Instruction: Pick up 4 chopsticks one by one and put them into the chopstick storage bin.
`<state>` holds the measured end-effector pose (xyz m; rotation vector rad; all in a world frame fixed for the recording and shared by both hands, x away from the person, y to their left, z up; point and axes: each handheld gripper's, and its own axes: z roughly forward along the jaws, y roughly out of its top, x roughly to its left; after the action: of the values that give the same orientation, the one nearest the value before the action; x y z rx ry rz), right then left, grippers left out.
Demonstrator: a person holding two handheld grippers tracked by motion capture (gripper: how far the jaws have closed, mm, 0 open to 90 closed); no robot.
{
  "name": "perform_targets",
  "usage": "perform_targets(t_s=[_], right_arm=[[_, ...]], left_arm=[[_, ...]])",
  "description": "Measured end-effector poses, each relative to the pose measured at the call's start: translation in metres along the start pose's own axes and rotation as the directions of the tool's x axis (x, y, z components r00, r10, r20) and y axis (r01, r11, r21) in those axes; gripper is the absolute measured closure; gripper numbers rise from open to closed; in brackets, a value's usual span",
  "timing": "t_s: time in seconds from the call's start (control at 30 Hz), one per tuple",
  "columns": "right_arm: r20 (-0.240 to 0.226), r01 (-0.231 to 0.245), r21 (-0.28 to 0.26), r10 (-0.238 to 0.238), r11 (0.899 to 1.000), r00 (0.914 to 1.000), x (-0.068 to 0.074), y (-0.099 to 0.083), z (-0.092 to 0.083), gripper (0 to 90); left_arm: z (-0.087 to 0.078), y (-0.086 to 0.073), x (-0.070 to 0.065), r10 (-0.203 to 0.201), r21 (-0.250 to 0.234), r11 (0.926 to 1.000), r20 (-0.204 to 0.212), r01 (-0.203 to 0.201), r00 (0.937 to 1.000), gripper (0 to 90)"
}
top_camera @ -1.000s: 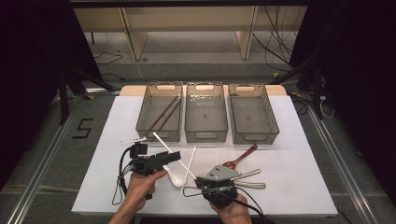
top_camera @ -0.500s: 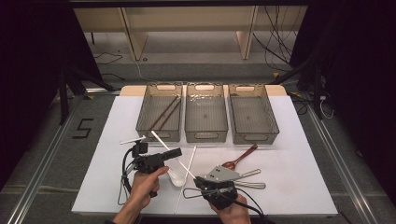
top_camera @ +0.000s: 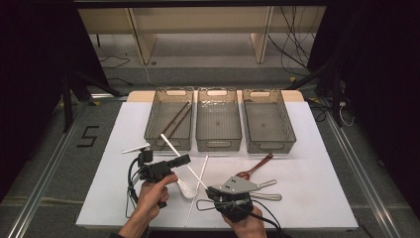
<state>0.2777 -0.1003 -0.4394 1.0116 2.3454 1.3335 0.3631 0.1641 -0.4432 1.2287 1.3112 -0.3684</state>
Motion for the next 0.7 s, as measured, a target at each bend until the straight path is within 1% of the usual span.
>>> perform_targets(t_s=[0.03, 0.1, 0.13, 0.23, 0.27, 0.33, 0.4, 0.43, 0.47, 0.5, 0.53, 0.57, 0.6, 0.63, 0.67, 0.7], right_arm=[[0.0, 0.0, 0.0, 0.0, 1.0, 1.0, 0.0, 0.0, 0.0, 86.7], [-0.005, -0.004, 0.003, 0.004, 1.0, 1.0, 0.0, -0.001, 0.001, 86.6], [-0.009, -0.006, 0.005, 0.006, 1.0, 0.9999, 0.0, -0.002, 0.003, 86.4], [-0.009, -0.007, 0.009, 0.007, 1.0, 0.9999, 0.0, -0.002, 0.004, 85.6], [-0.011, -0.005, 0.008, 0.005, 1.0, 0.9999, 0.0, -0.002, 0.003, 84.7], [-0.015, -0.01, 0.001, 0.01, 1.0, 0.9998, 0.0, -0.001, 0.002, 79.1], [-0.025, -0.018, -0.007, 0.018, 1.0, 0.9995, -0.004, 0.001, -0.002, 69.7], [-0.028, -0.022, -0.005, 0.022, 1.0, 0.9994, -0.006, 0.001, -0.003, 67.5], [-0.028, -0.022, -0.005, 0.022, 1.0, 0.9994, -0.006, 0.001, -0.003, 67.5], [-0.029, -0.028, -0.005, 0.028, 1.0, 0.9992, -0.009, 0.001, -0.006, 62.3], [-0.03, -0.035, -0.005, 0.035, 0.999, 0.9989, -0.01, 0.001, -0.007, 58.3], [-0.03, -0.035, -0.005, 0.035, 0.999, 0.9989, -0.01, 0.001, -0.007, 58.3], [-0.037, -0.047, -0.006, 0.047, 0.999, 0.9982, -0.014, -0.001, -0.009, 52.9], [-0.037, -0.047, -0.006, 0.047, 0.999, 0.9982, -0.014, -0.001, -0.009, 52.9], [-0.037, -0.051, -0.008, 0.051, 0.999, 0.998, -0.015, -0.001, -0.01, 50.5], [-0.036, -0.053, -0.005, 0.053, 0.999, 0.998, -0.016, -0.002, -0.011, 48.6]], left_arm=[[0.0, 0.0, 0.0, 0.0, 0.0, 1.0, 0.0, 0.0, 1.0, 80.5], [0.0, 0.001, 0.0, -0.02, 0.004, 0.9998, 0.034, 0.019, 0.9992, 81.6], [-0.001, 0.001, -0.001, -0.029, 0.007, 0.9996, 0.049, 0.028, 0.9984, 83.6], [-0.001, 0.002, -0.006, -0.001, 0.012, 0.9999, 0.05, 0.0, 0.9988, 83.7], [-0.002, 0.002, -0.007, 0.018, 0.013, 0.9997, 0.041, -0.019, 0.999, 83.8], [-0.003, 0.004, -0.01, 0.065, 0.014, 0.9978, 0.01, -0.065, 0.9978, 83.9], [-0.005, 0.007, -0.013, 0.097, 0.018, 0.9951, -0.008, -0.097, 0.9953, 83.9], [-0.006, 0.008, -0.014, 0.116, 0.02, 0.9931, -0.016, -0.115, 0.9932, 83.9], [-0.007, 0.01, -0.016, 0.132, 0.022, 0.991, -0.025, -0.132, 0.9909, 83.9], [-0.007, 0.012, -0.018, 0.146, 0.025, 0.989, -0.033, -0.146, 0.9887, 83.9], [-0.009, 0.018, -0.022, 0.189, 0.033, 0.9817, -0.054, -0.188, 0.9804, 83.9], [-0.009, 0.018, -0.022, 0.189, 0.033, 0.9817, -0.054, -0.188, 0.9804, 83.9], [-0.009, 0.022, -0.024, 0.206, 0.036, 0.9783, -0.062, -0.204, 0.9765, 83.9], [-0.01, 0.025, -0.027, 0.22, 0.038, 0.9752, -0.069, -0.218, 0.973, 83.9], [-0.01, 0.029, -0.029, 0.237, 0.041, 0.9713, -0.077, -0.234, 0.9685, 83.8], [-0.01, 0.033, -0.032, 0.257, 0.045, 0.9661, -0.088, -0.254, 0.9623, 83.8]])
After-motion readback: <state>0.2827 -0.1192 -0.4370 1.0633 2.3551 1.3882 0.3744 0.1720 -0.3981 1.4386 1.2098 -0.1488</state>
